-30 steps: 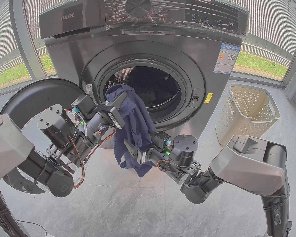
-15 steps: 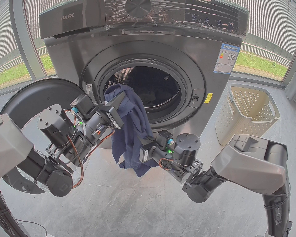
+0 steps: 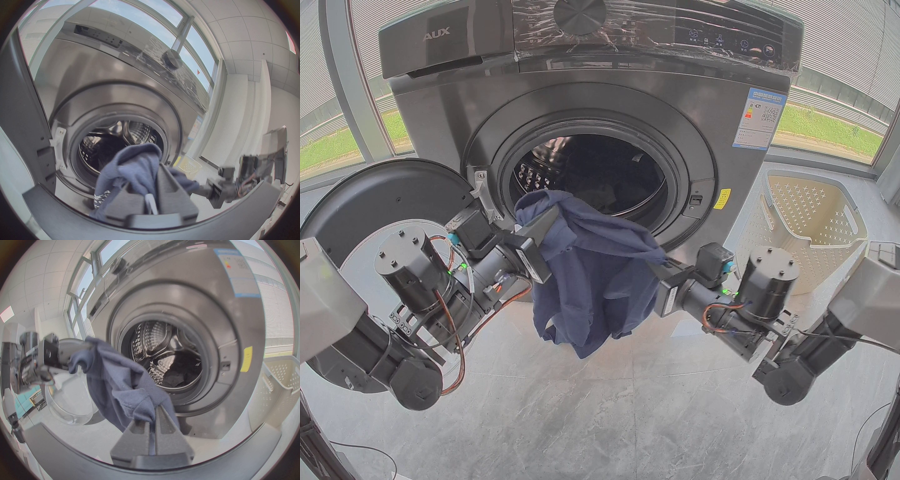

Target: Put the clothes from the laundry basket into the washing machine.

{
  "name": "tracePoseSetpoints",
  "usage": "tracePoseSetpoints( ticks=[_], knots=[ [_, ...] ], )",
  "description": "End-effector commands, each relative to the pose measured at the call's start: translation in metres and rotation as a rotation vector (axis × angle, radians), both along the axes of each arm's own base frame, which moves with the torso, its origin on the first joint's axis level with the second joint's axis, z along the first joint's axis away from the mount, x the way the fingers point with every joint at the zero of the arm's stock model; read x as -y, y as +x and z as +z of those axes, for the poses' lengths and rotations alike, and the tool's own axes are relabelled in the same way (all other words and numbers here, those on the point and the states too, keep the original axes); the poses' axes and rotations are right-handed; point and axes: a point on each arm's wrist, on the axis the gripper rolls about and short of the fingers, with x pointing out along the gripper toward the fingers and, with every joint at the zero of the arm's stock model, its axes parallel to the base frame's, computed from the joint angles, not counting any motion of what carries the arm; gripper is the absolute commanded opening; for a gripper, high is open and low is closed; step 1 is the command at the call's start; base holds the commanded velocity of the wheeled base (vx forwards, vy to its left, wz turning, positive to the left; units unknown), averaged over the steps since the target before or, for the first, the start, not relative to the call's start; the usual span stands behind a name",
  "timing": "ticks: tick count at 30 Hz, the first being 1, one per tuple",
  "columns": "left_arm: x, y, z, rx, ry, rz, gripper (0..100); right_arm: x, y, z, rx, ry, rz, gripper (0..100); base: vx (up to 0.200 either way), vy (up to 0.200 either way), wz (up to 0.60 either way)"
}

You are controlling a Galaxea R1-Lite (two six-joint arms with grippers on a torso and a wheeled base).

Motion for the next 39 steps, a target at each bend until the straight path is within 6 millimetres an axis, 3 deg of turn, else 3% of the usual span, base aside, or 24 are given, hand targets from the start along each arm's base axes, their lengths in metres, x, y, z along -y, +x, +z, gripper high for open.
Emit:
tracePoseSetpoints(
  ticks=[1,7,13,26,32,39],
  knots=[
    [0.006,-0.016,-0.013,-0.048,0.039,-0.056,100,0.027,-0.015,0.032,0.074,0.061,-0.027,0,0.000,0.000,0.00],
    [0.020,-0.033,-0.035,-0.132,0.087,-0.125,100,0.035,-0.008,0.056,0.169,0.135,-0.040,0,0.000,0.000,0.00],
    [0.025,-0.029,-0.062,-0.209,0.139,-0.135,100,0.030,-0.010,0.073,0.229,0.200,-0.022,0,0.000,0.000,0.00],
    [0.024,-0.026,-0.104,-0.329,0.239,-0.201,100,0.025,-0.003,0.086,0.273,0.246,-0.052,0,0.000,0.000,0.00],
    [0.020,-0.024,-0.135,-0.420,0.298,-0.217,100,0.009,0.017,0.088,0.292,0.269,-0.073,0,0.000,0.000,0.00],
    [0.027,-0.010,-0.159,-0.442,0.338,-0.205,100,-0.007,0.013,0.099,0.309,0.291,-0.032,0,0.000,0.000,0.00]
  ],
)
